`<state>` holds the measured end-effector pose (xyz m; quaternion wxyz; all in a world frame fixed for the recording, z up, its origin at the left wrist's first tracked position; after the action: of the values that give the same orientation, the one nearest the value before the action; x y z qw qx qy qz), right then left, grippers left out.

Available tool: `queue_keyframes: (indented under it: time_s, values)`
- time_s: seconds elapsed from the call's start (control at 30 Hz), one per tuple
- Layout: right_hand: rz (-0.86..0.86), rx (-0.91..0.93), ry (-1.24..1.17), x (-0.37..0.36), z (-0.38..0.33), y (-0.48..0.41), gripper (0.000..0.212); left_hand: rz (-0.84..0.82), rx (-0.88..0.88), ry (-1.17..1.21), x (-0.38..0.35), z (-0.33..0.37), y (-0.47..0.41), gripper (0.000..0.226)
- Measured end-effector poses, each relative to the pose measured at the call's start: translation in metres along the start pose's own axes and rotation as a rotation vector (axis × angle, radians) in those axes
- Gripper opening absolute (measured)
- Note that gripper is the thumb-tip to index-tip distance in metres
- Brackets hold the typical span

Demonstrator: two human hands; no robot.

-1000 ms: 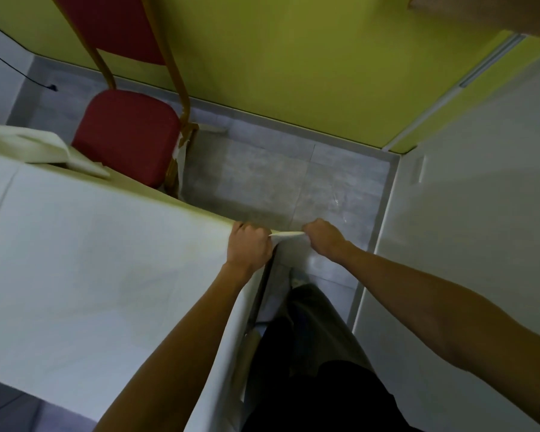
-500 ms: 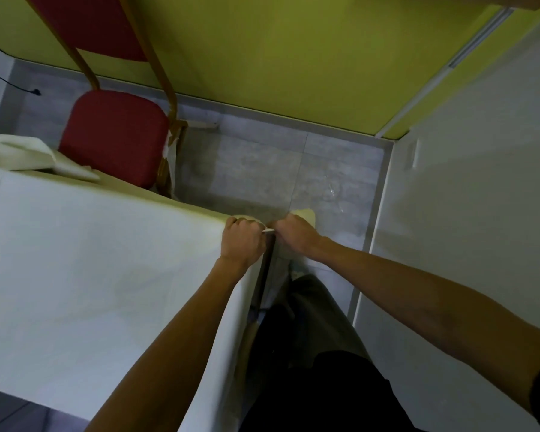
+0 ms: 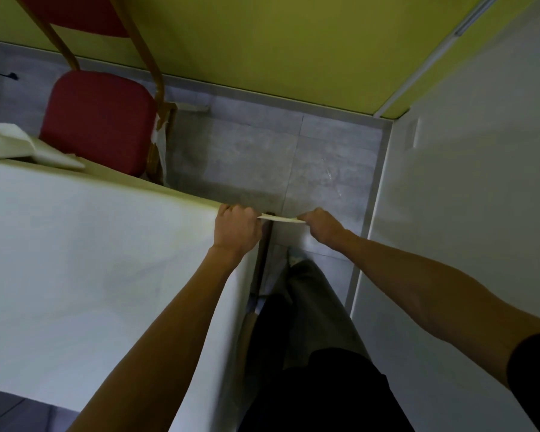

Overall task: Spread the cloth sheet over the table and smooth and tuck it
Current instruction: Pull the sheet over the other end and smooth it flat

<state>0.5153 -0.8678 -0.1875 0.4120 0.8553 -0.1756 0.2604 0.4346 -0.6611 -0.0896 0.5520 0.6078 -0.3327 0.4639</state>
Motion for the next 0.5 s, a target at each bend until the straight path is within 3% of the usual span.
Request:
queue_keyframes:
  time_s: [0.13, 0.33, 0.5]
  values:
    - [0.013, -0.061, -0.033, -0.001, 0.010, 0.007, 0.046, -0.005, 0.015, 0.010, 0.000, 0.001, -0.001, 0.031]
    - [0.245, 0.281, -0.189, 0.001, -0.077, 0.010, 0.035, 0.054, -0.003, 0.049, 0.005, 0.006, 0.000, 0.020]
    - [0.199, 0.222, -0.102, 0.003, -0.093, 0.005, 0.020, 0.044, -0.013, 0.041, 0.012, 0.006, 0.001, 0.019]
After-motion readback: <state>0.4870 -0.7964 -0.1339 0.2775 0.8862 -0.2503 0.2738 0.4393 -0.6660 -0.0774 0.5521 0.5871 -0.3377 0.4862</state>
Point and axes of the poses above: each hand's wrist, its own y-axis away from the middle knuckle, its own x-axis out of the back of the hand, z = x × y, the point moved 1 cm from there along -y, towards the middle knuckle, and after that the axes turned 8 degrees about -y, right-handed, at the moved point
